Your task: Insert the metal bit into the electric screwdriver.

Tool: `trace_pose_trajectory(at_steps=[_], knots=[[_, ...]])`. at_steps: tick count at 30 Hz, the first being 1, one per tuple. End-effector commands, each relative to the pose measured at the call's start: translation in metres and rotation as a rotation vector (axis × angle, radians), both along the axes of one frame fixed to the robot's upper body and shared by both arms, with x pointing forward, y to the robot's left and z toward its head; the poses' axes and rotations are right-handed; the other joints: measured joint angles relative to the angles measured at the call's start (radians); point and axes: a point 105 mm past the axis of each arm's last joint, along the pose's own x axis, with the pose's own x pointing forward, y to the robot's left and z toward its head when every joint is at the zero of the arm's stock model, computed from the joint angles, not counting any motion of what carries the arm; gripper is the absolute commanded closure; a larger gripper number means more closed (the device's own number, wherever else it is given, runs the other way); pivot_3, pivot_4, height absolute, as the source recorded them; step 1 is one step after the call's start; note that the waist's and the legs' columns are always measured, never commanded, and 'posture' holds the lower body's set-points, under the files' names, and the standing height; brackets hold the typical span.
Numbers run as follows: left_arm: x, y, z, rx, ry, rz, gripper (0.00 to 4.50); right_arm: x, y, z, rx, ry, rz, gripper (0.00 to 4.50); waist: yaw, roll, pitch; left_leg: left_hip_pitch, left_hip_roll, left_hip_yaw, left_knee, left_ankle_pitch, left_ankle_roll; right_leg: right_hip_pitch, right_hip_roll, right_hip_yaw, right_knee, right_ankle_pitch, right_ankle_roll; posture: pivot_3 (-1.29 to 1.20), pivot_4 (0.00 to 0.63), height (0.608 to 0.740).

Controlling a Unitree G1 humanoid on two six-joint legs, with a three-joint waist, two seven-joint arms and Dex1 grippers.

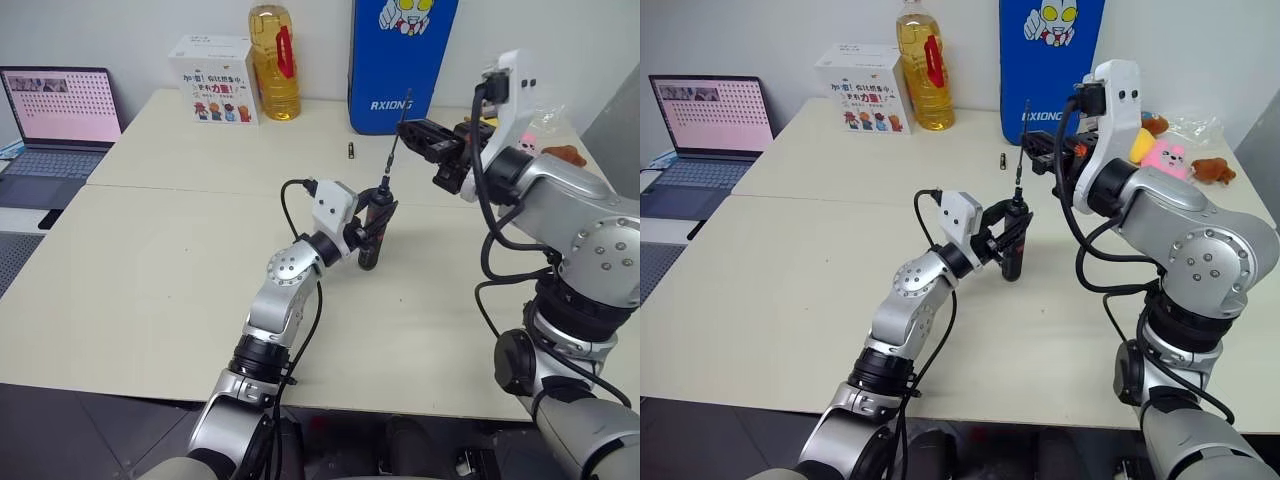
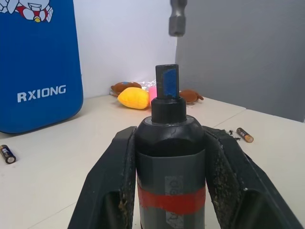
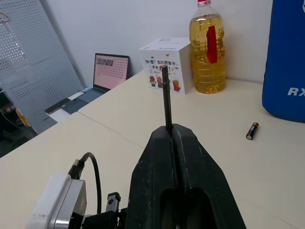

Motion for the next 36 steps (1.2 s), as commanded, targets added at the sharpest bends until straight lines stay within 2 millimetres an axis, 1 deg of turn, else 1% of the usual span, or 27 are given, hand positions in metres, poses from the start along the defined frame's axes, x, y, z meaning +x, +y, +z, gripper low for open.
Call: trace_pose_trajectory(at_steps=[1, 3, 5, 7, 11, 15, 20, 26, 36], knots=[[-0.006, -0.003, 0.016, -0.022, -0.067, -0.015, 2.83, -0.009, -0.001, 0.013, 0.025, -0.063, 0.057, 4.48, 0.000, 0.000, 0.000, 0.000, 0.000, 0.000, 0.000, 0.000, 0.000, 0.000, 0.000, 0.000, 0.000, 0.000, 0.000, 0.00, 0.150, 0.740], [-0.011, -0.004, 0.017, -0.026, -0.073, -0.051, 2.83, -0.012, -0.007, 0.012, 0.029, -0.061, 0.093, 4.48, 0.000, 0.000, 0.000, 0.000, 0.000, 0.000, 0.000, 0.000, 0.000, 0.000, 0.000, 0.000, 0.000, 0.000, 0.000, 0.00, 0.150, 0.740], [-0.024, -0.007, 0.018, -0.039, -0.077, -0.152, 2.83, -0.015, -0.016, 0.015, 0.070, -0.048, 0.163, 4.48, 0.001, 0.000, 0.000, 0.000, 0.000, 0.000, 0.000, 0.000, 0.000, 0.000, 0.000, 0.000, -0.001, 0.000, 0.000, 0.00, 0.150, 0.740], [-0.037, -0.005, 0.023, -0.046, -0.085, -0.247, 2.83, -0.021, -0.027, 0.018, 0.111, -0.014, 0.248, 4.48, 0.001, 0.000, 0.000, 0.000, 0.000, 0.000, -0.001, 0.000, 0.000, 0.000, 0.000, 0.000, -0.001, 0.000, 0.000, 0.00, 0.150, 0.740], [-0.054, -0.001, 0.029, -0.036, -0.076, -0.378, 2.83, -0.028, -0.043, 0.028, 0.210, 0.035, 0.358, 4.48, 0.001, 0.001, 0.001, 0.000, 0.000, 0.000, -0.001, 0.000, 0.000, 0.000, 0.000, 0.000, -0.001, 0.000, 0.000, 0.00, 0.150, 0.740], [-0.067, 0.003, 0.040, -0.018, -0.071, -0.468, 2.83, -0.033, -0.050, 0.036, 0.278, 0.051, 0.409, 4.48, -0.001, 0.003, 0.002, 0.000, 0.000, 0.000, -0.001, 0.000, 0.000, 0.000, 0.000, 0.000, -0.001, 0.000, 0.000, 0.00, 0.150, 0.740], [-0.072, 0.009, 0.050, 0.000, -0.072, -0.492, 2.83, -0.040, -0.051, 0.044, 0.332, 0.049, 0.446, 4.48, 0.000, 0.003, 0.002, 0.000, 0.000, 0.000, -0.001, 0.000, 0.000, 0.000, 0.000, 0.000, -0.001, 0.000, 0.000, 0.00, 0.150, 0.740], [-0.071, 0.007, 0.047, 0.009, -0.058, -0.492, 2.83, -0.047, -0.049, 0.043, 0.334, 0.072, 0.462, 4.48, 0.001, 0.003, 0.002, -0.001, 0.000, 0.000, -0.001, 0.000, 0.000, 0.000, 0.000, 0.000, -0.003, 0.000, 0.000, 0.00, 0.150, 0.740], [-0.066, 0.004, 0.042, 0.021, -0.055, -0.455, 2.83, -0.048, -0.038, 0.023, 0.255, 0.113, 0.428, 4.48, 0.002, 0.003, 0.002, -0.001, 0.000, 0.000, -0.001, 0.000, 0.000, 0.000, 0.000, 0.000, -0.003, 0.000, 0.000, 0.00, 0.150, 0.740]])
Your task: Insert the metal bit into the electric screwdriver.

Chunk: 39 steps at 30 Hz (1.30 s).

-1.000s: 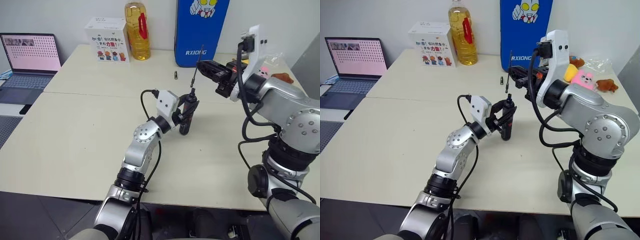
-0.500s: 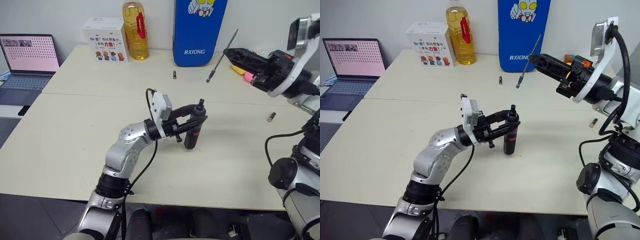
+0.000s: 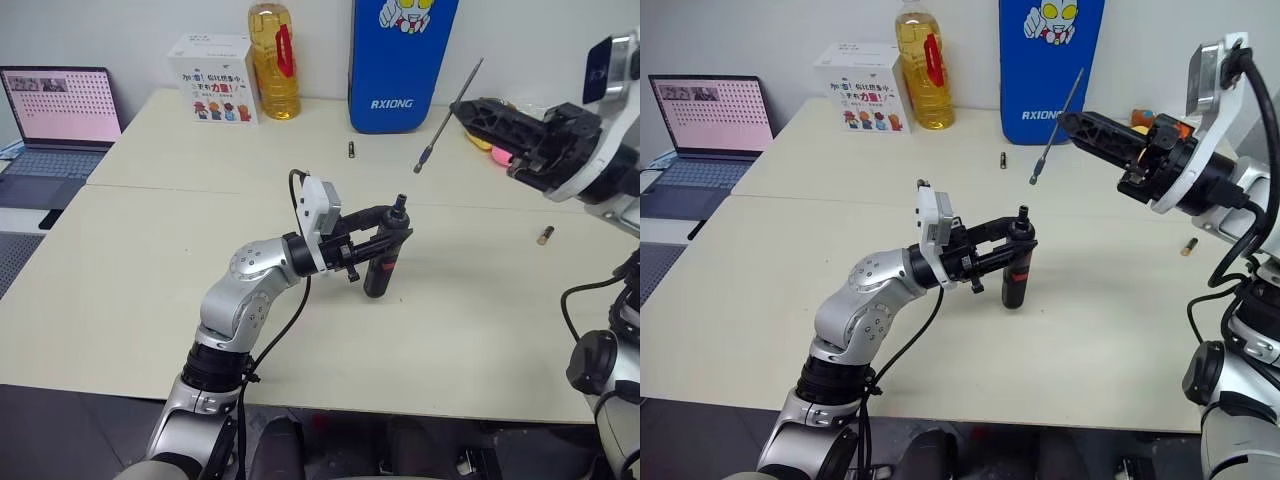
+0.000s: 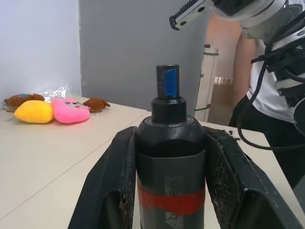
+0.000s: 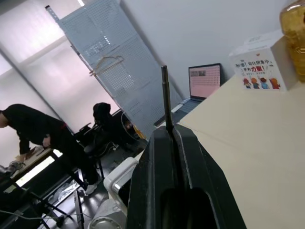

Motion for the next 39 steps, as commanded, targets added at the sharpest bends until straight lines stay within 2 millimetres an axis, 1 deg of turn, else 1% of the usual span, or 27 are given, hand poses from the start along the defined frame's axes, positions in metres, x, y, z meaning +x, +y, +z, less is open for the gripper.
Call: trace_pose_trajectory(at_steps=[1, 10, 23, 39], knots=[[-0.008, -0.005, 0.015, -0.033, -0.073, -0.019, 2.83, -0.009, 0.005, 0.002, -0.017, -0.052, 0.014, 4.48, 0.000, 0.000, 0.000, 0.000, 0.000, 0.000, 0.000, 0.000, 0.000, 0.000, 0.000, 0.000, 0.000, 0.000, 0.000, 0.00, 0.150, 0.740], [-0.011, -0.007, 0.014, -0.029, -0.069, -0.030, 2.83, -0.010, 0.010, -0.005, -0.045, -0.050, 0.021, 4.48, 0.000, 0.000, 0.000, 0.000, 0.000, 0.000, 0.000, 0.000, 0.000, 0.000, 0.000, 0.000, 0.000, 0.000, 0.000, 0.00, 0.150, 0.740], [-0.012, -0.007, 0.014, -0.030, -0.071, -0.035, 2.83, -0.005, 0.003, -0.007, -0.053, -0.045, -0.011, 4.48, 0.002, 0.000, 0.000, 0.000, 0.000, 0.000, 0.000, 0.000, 0.000, 0.000, 0.000, 0.000, 0.000, 0.000, 0.000, 0.00, 0.150, 0.740], [-0.014, -0.008, 0.017, -0.033, -0.077, -0.044, 2.83, -0.003, 0.004, -0.017, -0.098, -0.042, -0.018, 4.48, 0.004, 0.000, 0.000, 0.000, 0.000, 0.000, 0.000, 0.000, 0.000, 0.000, 0.000, 0.000, -0.001, 0.000, 0.000, 0.00, 0.150, 0.740]])
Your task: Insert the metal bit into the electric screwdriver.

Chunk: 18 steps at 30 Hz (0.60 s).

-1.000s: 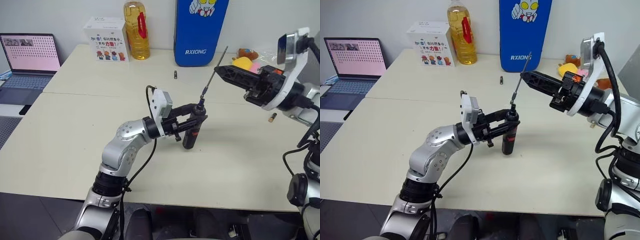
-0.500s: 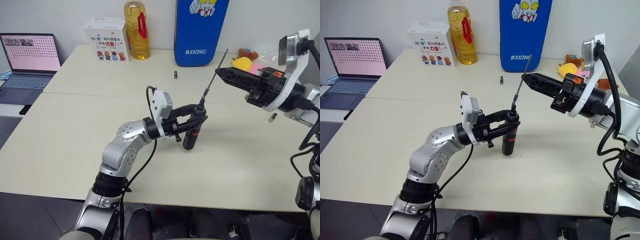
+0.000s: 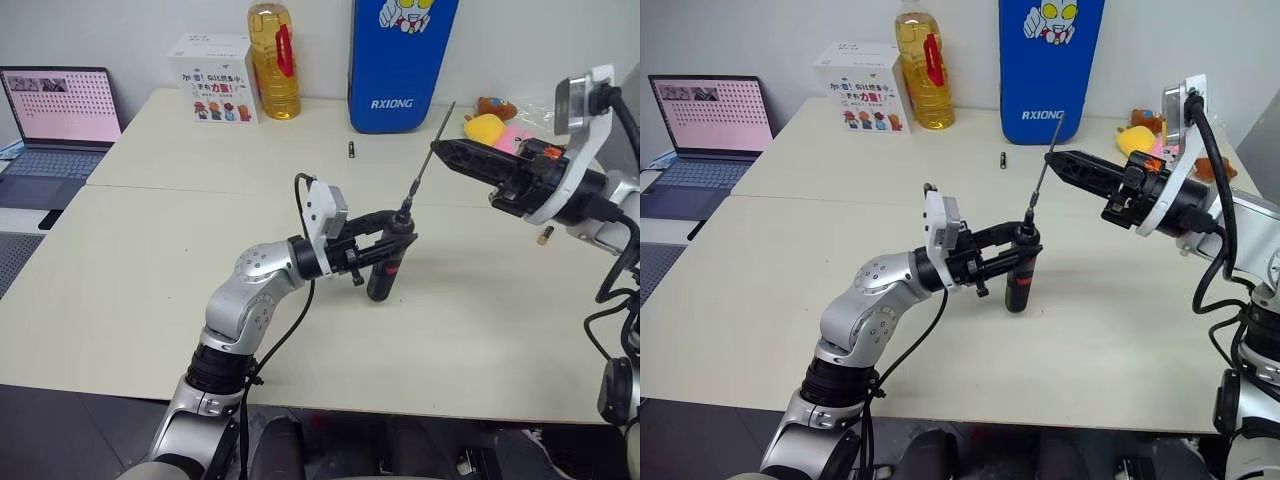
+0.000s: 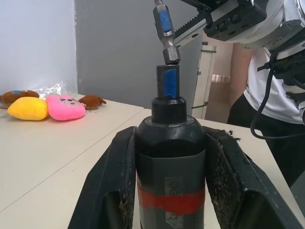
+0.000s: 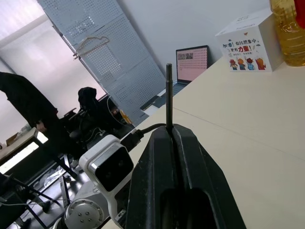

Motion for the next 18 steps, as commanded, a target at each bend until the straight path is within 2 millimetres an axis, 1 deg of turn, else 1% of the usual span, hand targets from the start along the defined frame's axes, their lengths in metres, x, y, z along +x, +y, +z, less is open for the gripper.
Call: trace_pose_trajectory(at_steps=[1, 5, 18], knots=[[-0.0116, -0.0031, 0.0206, -0.042, -0.086, -0.030, 2.83, -0.0044, 0.0004, 0.0031, -0.022, -0.038, 0.003, 4.48, 0.000, 0.000, 0.000, 0.000, 0.000, 0.000, 0.000, 0.000, 0.000, 0.000, 0.000, 0.000, 0.000, 0.000, 0.000, 0.00, 0.150, 0.740], [-0.0120, -0.0030, 0.0204, -0.040, -0.086, -0.032, 2.83, -0.0043, 0.0009, 0.0006, -0.036, -0.043, 0.001, 4.48, 0.000, 0.000, 0.000, 0.000, 0.000, 0.000, 0.000, 0.000, 0.000, 0.000, 0.000, 0.000, 0.000, 0.000, 0.000, 0.00, 0.150, 0.740], [-0.0130, -0.0037, 0.0196, -0.037, -0.083, -0.038, 2.83, -0.0038, 0.0031, 0.0016, -0.041, -0.063, -0.009, 4.48, 0.000, 0.000, 0.000, 0.000, 0.000, 0.000, 0.000, 0.000, 0.000, 0.000, 0.000, 0.000, 0.000, 0.000, 0.000, 0.00, 0.150, 0.740]])
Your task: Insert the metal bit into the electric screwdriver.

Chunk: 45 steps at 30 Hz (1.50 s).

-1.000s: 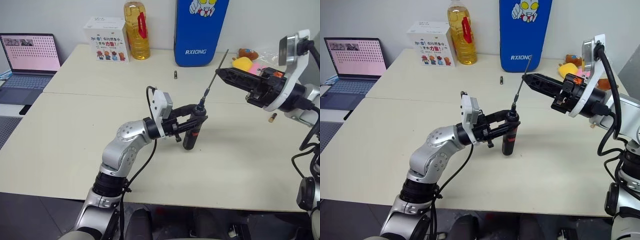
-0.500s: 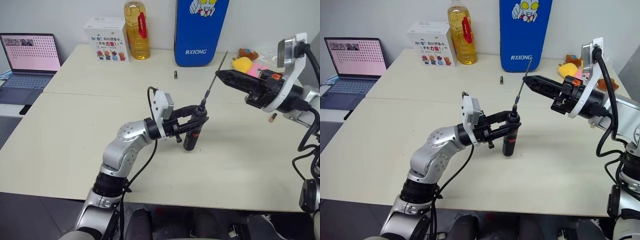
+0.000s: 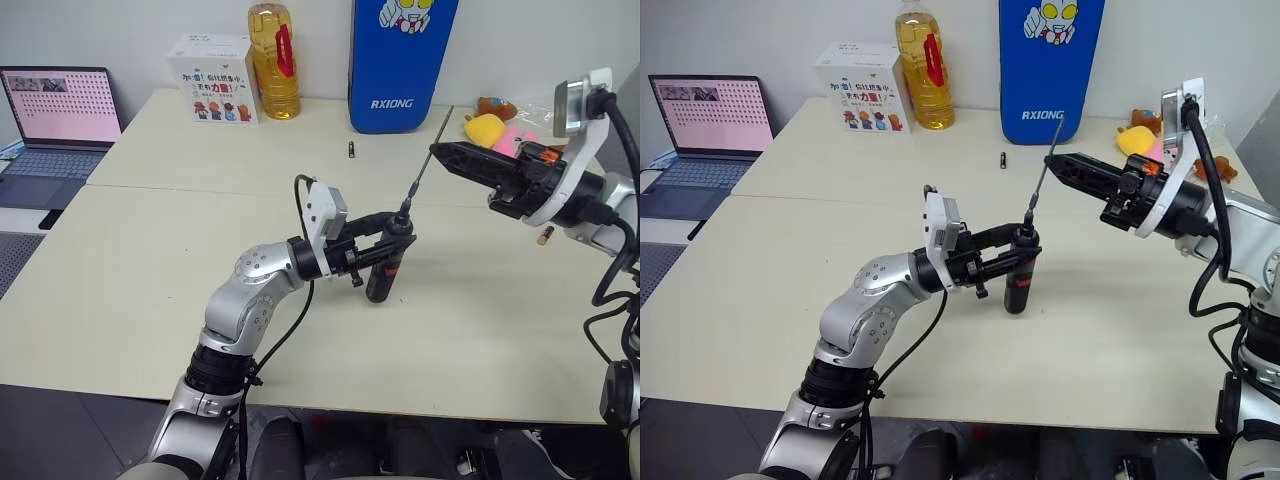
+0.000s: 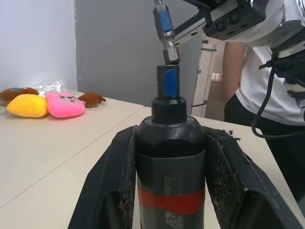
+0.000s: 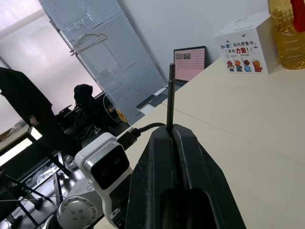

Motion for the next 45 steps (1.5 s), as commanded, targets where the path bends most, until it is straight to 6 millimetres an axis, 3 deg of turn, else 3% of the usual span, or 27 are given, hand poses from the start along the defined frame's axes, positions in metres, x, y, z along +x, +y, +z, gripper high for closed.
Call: trace_pose_trajectory(at_steps=[1, 18, 27, 41, 45], knots=[[-0.013, -0.004, 0.021, -0.043, -0.089, -0.038, 2.83, -0.004, 0.002, 0.004, -0.017, -0.037, -0.004, 4.48, 0.000, 0.000, 0.000, 0.000, 0.000, 0.000, 0.000, 0.000, 0.000, 0.000, 0.000, 0.000, 0.000, 0.000, 0.000, 0.00, 0.150, 0.740], [-0.014, -0.004, 0.022, -0.044, -0.089, -0.036, 2.83, -0.005, 0.006, 0.002, -0.045, -0.051, 0.004, 4.48, 0.000, 0.000, 0.000, 0.000, 0.000, 0.000, 0.000, 0.000, 0.000, 0.000, 0.000, 0.000, 0.000, 0.000, 0.000, 0.00, 0.150, 0.740], [-0.015, -0.003, 0.017, -0.024, -0.077, -0.050, 2.83, -0.025, 0.014, -0.010, -0.131, -0.053, 0.121, 4.48, 0.002, 0.000, 0.000, 0.000, 0.000, 0.000, 0.000, 0.000, 0.000, 0.000, 0.000, 0.000, 0.000, 0.000, 0.000, 0.00, 0.150, 0.740], [-0.017, -0.003, 0.007, 0.011, -0.079, -0.061, 2.83, -0.028, 0.018, -0.040, -0.212, -0.037, 0.135, 4.48, 0.004, 0.000, 0.000, 0.000, 0.000, 0.000, 0.000, 0.000, 0.000, 0.000, 0.000, 0.000, 0.000, 0.000, 0.000, 0.00, 0.150, 0.740], [-0.017, -0.002, 0.007, 0.014, -0.084, -0.059, 2.83, -0.024, 0.012, -0.032, -0.201, -0.051, 0.112, 4.48, 0.004, 0.000, 0.000, 0.000, 0.000, 0.000, 0.000, 0.000, 0.000, 0.000, 0.000, 0.000, 0.000, 0.000, 0.000, 0.00, 0.150, 0.740]])
